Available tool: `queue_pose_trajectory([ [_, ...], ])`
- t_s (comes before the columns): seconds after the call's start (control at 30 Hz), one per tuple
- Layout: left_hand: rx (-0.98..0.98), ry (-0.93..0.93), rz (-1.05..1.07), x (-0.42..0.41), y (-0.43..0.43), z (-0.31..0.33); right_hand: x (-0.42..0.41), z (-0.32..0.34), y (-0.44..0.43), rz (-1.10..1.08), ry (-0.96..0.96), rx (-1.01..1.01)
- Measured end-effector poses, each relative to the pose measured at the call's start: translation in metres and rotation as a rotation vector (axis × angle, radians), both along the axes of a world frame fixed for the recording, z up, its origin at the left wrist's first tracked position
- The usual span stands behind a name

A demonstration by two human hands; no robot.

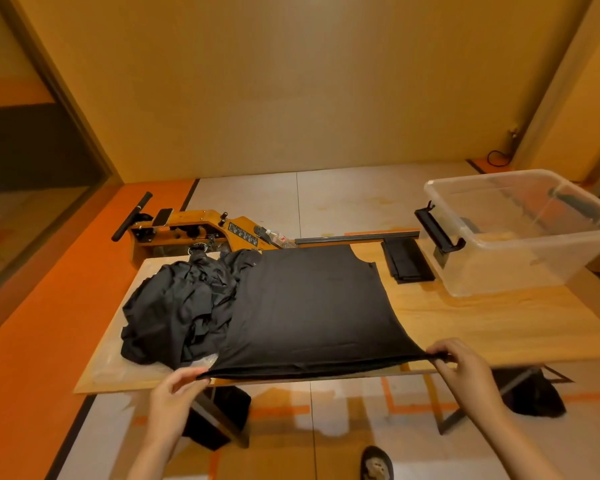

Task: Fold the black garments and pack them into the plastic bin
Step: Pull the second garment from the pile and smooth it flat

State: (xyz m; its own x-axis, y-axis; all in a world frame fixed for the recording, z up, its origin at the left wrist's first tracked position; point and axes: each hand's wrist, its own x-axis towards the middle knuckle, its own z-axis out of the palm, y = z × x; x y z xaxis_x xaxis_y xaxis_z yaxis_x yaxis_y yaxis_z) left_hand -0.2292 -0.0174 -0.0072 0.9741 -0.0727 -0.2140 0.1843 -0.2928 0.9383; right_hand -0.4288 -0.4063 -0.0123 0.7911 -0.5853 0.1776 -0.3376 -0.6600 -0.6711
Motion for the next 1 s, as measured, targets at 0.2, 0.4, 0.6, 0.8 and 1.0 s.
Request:
queue_pose_trajectory([
  [0.2,0.058,-0.077,-0.109,-0.004,0.015,0.003,-0.011,0.008,0.008,0.008,-0.059,0.171],
  [0.4,0.073,-0.119,-0.158,0.013,0.013,0.016,0.003,0.03,-0.001,0.097,-0.07,0.454],
  [0.6,0.104,-0.127,-0.116,0.055,-0.01,0.023,0.037,0.035,-0.023,0.104,-0.077,0.518],
  [0.8,0.14,-0.208,-0.125,0.138,-0.058,0.051,0.125,0.049,-0.069,-0.028,-0.159,0.514],
  [1.0,0.116,-0.37,-0.065,0.232,-0.126,0.114,0.241,0.101,-0.126,-0.12,-0.178,0.294],
])
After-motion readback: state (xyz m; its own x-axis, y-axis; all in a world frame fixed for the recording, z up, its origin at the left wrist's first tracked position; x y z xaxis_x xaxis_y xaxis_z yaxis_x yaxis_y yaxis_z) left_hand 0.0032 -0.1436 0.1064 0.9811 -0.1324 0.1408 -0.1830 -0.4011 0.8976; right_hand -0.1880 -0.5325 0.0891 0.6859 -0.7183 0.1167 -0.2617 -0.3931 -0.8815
